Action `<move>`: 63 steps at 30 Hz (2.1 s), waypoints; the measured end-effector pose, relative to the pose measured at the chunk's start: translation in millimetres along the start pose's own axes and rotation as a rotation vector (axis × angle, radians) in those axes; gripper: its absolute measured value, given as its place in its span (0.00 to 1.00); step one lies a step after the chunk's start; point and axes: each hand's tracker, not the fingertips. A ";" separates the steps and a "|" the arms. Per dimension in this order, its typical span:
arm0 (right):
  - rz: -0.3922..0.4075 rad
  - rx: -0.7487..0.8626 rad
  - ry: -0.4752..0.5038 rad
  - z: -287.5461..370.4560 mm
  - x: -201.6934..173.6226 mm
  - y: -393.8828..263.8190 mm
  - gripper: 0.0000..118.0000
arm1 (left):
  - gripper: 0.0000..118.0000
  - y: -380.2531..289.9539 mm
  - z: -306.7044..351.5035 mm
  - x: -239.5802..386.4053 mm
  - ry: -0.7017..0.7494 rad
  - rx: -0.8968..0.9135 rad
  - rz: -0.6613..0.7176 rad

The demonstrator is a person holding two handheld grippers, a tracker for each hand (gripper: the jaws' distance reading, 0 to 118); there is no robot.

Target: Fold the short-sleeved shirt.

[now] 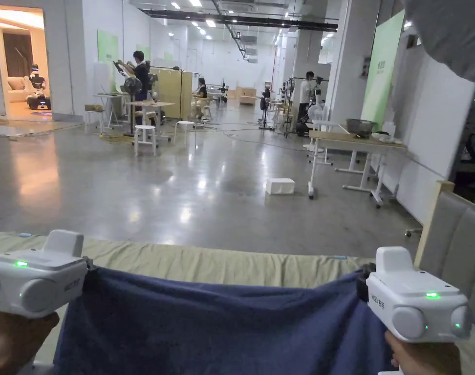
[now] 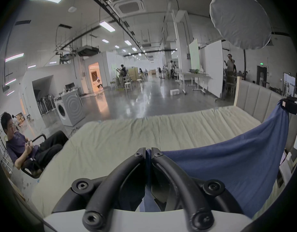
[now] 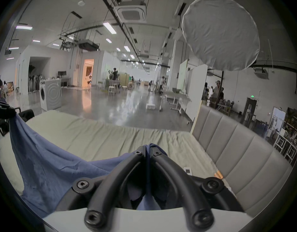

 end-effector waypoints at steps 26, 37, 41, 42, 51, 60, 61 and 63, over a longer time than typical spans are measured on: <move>0.022 0.218 -0.097 -120.2 20.8 203.1 0.03 | 0.05 202.1 -72.2 -26.5 0.075 0.192 -0.021; 0.052 0.264 -0.135 -139.6 17.1 230.4 0.03 | 0.05 227.7 -92.1 -20.7 0.120 0.233 -0.057; 0.069 0.243 -0.122 -129.8 14.5 207.8 0.03 | 0.05 207.0 -90.8 -17.6 0.103 0.215 -0.042; 0.070 0.238 -0.120 -127.1 13.7 200.8 0.03 | 0.05 200.0 -89.8 -16.7 0.099 0.209 -0.035; 0.087 0.127 -0.083 -60.9 5.3 109.7 0.03 | 0.05 106.1 -51.7 -9.0 0.042 0.143 -0.028; 0.105 0.104 -0.041 48.0 0.9 25.7 0.03 | 0.05 7.4 32.0 -18.2 0.008 0.116 -0.015; 0.112 0.081 -0.028 59.8 -0.1 15.5 0.03 | 0.05 -1.8 39.3 -18.6 0.001 0.111 -0.006; 0.106 0.080 -0.014 80.2 -3.3 -6.0 0.03 | 0.05 -25.8 55.5 -17.1 -0.003 0.101 0.010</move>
